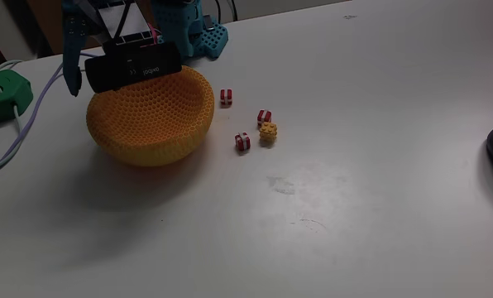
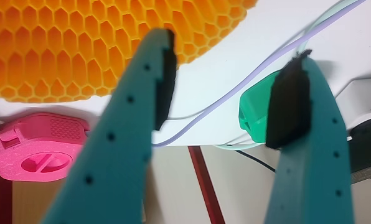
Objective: Place cube pieces into the yellow basket
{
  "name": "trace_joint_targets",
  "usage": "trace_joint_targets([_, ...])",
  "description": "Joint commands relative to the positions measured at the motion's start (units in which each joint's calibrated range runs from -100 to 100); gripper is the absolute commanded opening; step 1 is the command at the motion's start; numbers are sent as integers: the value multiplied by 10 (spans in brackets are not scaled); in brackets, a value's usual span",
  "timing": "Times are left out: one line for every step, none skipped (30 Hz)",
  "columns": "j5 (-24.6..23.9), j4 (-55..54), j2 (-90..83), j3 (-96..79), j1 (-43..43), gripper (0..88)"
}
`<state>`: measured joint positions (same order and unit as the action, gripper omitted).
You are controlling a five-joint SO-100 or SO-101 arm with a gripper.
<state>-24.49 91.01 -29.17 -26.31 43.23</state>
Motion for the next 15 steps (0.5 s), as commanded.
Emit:
trace_joint_targets([34, -145, -41, 116, -672, 0])
trace_joint_targets([33, -145, -38, 116, -676, 0])
trace_joint_targets([30, -146, -39, 112, -684, 0])
trace_joint_targets([25, -145, -45, 106, -690, 0])
trace_joint_targets([22, -143, -53, 99, -696, 0])
trace_joint_targets([19, -140, -59, 96, -701, 0])
trace_joint_targets([18, -138, -61, 95, -707, 0])
trace_joint_targets([21, -143, -60, 93, -713, 0])
trace_joint_targets([28, -153, -58, 90, -718, 0])
trace_joint_targets([33, -165, -57, 87, -730, 0])
trace_joint_targets([42, -186, -56, 84, -748, 0])
trace_joint_targets([45, -200, -53, 82, -772, 0])
trace_joint_targets([42, -212, -52, 70, -801, 55])
trace_joint_targets([29, -222, -50, 52, -824, 121])
trace_joint_targets([12, -240, -49, 21, -845, 173])
